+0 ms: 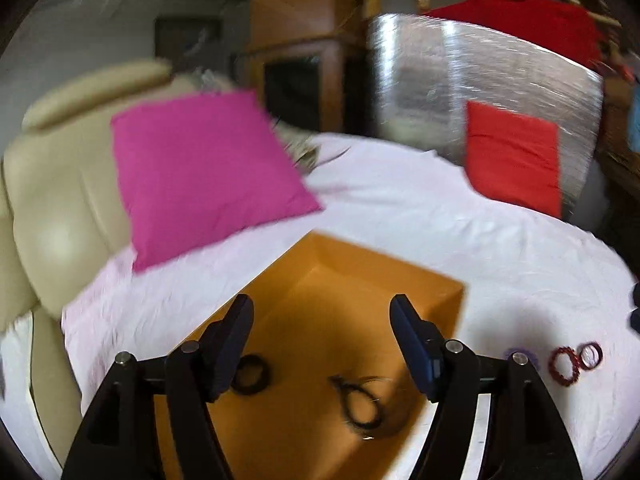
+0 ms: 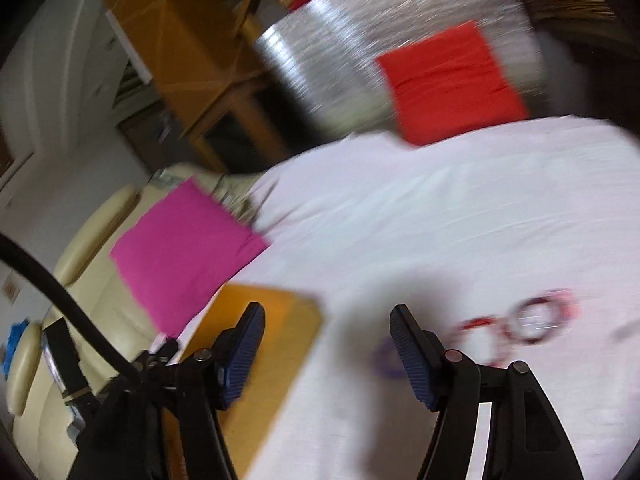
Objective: Organize jewelry
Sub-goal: 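Grasp the dark red ring with the right tool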
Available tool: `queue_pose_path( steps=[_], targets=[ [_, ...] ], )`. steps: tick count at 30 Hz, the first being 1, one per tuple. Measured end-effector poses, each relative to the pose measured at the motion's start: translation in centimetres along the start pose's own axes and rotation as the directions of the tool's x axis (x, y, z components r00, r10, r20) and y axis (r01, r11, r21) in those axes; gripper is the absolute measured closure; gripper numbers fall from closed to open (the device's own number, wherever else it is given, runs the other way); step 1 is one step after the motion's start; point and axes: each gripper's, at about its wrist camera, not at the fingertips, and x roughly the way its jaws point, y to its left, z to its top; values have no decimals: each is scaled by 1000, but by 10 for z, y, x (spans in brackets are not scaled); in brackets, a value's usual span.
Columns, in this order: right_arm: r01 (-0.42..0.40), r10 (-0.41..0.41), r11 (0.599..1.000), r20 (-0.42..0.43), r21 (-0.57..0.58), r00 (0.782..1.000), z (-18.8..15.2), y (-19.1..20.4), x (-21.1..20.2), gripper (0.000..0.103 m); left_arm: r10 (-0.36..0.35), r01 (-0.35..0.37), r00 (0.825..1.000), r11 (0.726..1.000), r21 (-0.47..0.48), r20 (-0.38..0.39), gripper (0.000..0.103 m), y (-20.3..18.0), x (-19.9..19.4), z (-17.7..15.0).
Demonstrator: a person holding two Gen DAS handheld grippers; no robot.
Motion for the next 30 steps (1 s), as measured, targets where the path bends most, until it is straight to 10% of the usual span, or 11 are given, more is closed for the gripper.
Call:
queue_pose_path(
  steps=[10,27,30],
  targets=[
    [124,-135,926,5,356,991,-19,-161,-50,52,-140,126,989,968,219,49,30,-87,-18,-12],
    [153,-124,914,-101,377,987,-19,-182,31,66,-215,225,974,908,353,-68,30,-159,-5,-36],
    [175,-147,917,-104,359,984,-18,-181,42,82,-230,247,969,894,374,-91,30,-165,-1,-41]
  ],
)
